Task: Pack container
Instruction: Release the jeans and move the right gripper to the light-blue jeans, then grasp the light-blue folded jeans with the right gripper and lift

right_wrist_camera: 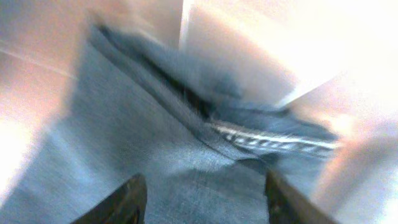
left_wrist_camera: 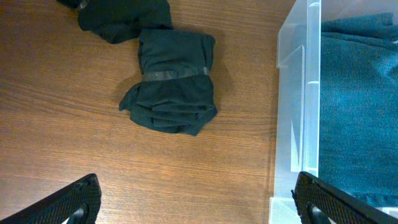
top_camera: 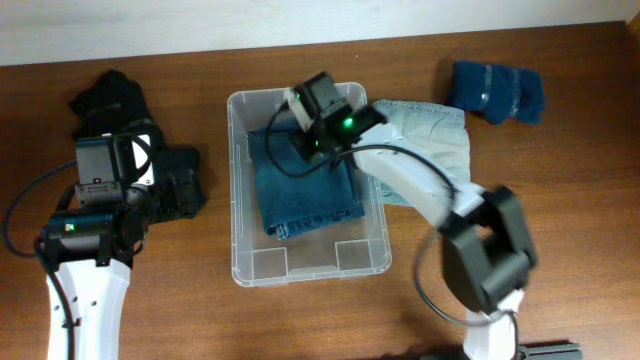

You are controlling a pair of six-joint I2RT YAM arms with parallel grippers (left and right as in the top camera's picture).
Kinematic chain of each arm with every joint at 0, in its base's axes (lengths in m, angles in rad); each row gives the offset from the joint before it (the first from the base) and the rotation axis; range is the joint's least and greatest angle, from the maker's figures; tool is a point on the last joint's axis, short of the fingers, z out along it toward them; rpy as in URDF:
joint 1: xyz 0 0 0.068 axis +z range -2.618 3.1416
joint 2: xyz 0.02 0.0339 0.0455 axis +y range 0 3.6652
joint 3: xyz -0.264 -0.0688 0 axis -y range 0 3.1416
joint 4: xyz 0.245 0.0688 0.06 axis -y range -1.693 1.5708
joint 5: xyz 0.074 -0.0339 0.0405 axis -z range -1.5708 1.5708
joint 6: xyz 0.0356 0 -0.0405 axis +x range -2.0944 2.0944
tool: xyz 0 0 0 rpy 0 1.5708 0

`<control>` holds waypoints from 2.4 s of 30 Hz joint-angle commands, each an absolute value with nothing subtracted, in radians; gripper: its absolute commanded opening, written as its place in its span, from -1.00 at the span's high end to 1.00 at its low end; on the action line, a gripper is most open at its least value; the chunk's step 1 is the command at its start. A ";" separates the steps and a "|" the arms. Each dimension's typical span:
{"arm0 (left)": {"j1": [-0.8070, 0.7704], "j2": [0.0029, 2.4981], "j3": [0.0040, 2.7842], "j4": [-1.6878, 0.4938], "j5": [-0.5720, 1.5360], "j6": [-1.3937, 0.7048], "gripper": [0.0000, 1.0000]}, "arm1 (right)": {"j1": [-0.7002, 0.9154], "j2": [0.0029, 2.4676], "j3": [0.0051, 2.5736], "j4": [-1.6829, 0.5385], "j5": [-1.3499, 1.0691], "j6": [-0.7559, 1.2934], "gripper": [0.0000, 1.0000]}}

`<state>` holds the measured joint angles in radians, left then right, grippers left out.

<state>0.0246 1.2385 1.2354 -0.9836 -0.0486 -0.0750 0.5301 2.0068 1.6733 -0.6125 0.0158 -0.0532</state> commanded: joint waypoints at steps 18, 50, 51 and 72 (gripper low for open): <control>0.022 1.240 1.252 -0.982 -0.048 -0.085 -0.99 | -0.350 1.848 1.596 -1.124 -0.308 -0.107 -0.97; 0.022 1.242 1.252 -0.981 -0.048 -0.085 -0.99 | -0.210 2.230 1.584 -0.976 -0.456 -0.130 0.92; 0.022 1.242 1.252 -0.981 -0.048 -0.085 -0.99 | -0.210 2.230 1.584 -0.977 -0.456 -0.130 0.92; 0.022 1.242 1.252 -0.981 -0.048 -0.085 -0.99 | -0.208 1.746 1.726 -1.082 -0.460 -0.123 0.92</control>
